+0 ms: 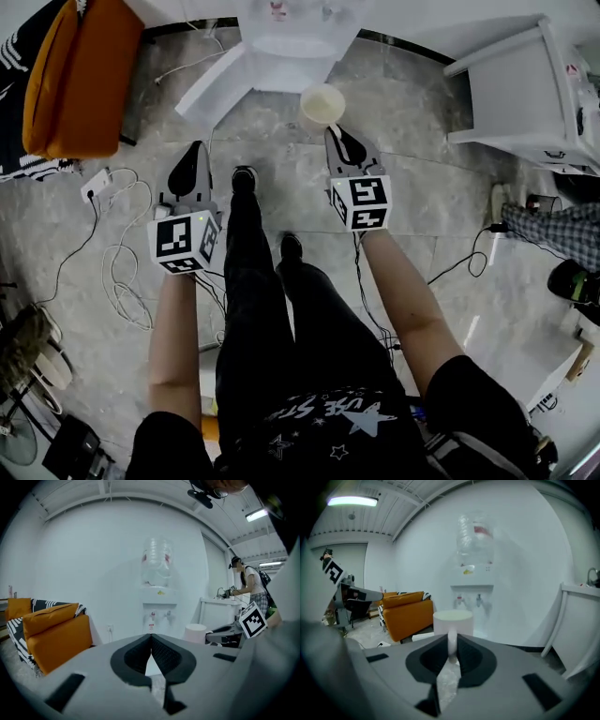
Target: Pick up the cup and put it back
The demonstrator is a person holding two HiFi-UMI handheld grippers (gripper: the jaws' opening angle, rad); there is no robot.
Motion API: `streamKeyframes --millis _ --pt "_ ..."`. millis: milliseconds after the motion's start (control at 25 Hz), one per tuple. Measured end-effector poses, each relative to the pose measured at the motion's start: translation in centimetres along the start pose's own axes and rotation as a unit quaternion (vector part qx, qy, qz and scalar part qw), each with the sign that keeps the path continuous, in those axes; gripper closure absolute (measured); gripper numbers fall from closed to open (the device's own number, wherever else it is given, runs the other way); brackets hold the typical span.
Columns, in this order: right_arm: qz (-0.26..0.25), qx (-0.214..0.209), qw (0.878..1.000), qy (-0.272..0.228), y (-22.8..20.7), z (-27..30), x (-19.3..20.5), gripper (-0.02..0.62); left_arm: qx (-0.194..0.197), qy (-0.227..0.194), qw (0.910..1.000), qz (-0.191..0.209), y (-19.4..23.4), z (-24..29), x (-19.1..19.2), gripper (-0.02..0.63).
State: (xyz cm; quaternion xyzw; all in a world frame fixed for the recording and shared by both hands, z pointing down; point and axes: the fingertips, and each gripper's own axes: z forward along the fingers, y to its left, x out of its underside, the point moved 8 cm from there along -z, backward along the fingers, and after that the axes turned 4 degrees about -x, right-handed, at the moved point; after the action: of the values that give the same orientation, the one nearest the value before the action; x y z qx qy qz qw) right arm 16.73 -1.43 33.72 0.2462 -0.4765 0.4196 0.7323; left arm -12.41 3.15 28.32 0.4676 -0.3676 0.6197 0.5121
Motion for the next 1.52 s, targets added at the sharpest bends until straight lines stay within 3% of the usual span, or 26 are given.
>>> streamKeyframes --millis 400,600,1040,1520 --pt "0.048 0.050 0.997 0.029 -6.2 21.3 15.7 0.553 0.030 0.026 0.9991 -0.017 5.1 18.1 16.8 0.597" --pt "0.059 0.078 0.994 0.041 -10.3 31.4 21.7 0.552 0.062 0.028 0.9976 -0.013 6.2 26.0 22.4 0.597" --pt "0.015 0.091 0.994 0.061 -15.4 48.2 27.9 0.552 0.105 0.007 0.9944 -0.015 8.0 36.7 30.0 0.597" --pt "0.035 0.108 0.993 0.034 -16.3 51.9 30.3 0.546 0.119 0.003 0.9927 -0.017 8.2 39.7 32.3 0.597"
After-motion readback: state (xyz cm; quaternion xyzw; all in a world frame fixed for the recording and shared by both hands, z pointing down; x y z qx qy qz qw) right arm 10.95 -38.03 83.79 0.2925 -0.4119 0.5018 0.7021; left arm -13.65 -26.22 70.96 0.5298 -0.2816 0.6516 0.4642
